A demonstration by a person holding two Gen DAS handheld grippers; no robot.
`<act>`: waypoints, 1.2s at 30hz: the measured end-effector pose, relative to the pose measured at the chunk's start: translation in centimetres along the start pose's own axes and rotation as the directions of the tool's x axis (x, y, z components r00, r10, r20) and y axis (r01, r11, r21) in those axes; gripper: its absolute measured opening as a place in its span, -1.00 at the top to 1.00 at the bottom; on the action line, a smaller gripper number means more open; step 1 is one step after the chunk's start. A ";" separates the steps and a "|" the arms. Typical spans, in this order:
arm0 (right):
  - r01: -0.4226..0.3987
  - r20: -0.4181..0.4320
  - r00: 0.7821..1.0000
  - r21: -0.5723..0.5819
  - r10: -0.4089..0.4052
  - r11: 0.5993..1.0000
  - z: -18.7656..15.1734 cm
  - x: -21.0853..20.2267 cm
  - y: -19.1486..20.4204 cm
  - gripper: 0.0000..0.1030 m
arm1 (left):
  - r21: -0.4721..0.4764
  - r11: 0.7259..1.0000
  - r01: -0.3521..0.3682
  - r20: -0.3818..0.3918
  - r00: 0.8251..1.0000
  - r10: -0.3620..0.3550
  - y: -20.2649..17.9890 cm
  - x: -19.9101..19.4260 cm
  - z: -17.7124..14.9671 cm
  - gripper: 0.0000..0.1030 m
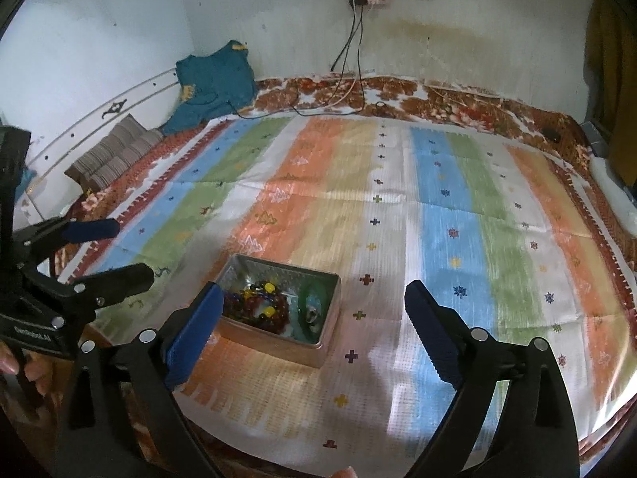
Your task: Organize jewelry
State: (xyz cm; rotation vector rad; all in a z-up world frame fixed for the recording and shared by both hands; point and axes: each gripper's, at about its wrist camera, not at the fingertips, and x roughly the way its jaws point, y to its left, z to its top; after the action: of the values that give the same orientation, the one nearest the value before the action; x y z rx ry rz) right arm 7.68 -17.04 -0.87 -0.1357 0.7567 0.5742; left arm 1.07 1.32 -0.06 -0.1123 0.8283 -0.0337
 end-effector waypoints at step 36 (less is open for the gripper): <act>0.003 0.038 0.999 -0.040 -0.002 0.999 -1.6 -2.9 1.2 -0.85 | 0.057 0.998 0.006 0.061 0.998 -0.010 -1.6 -1.5 -0.9 -0.89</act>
State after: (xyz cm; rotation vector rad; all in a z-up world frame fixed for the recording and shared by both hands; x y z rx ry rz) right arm 4.34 -17.85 0.04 -0.1624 0.7087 0.5882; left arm -0.57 -0.23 0.67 -0.0630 0.7646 -0.0609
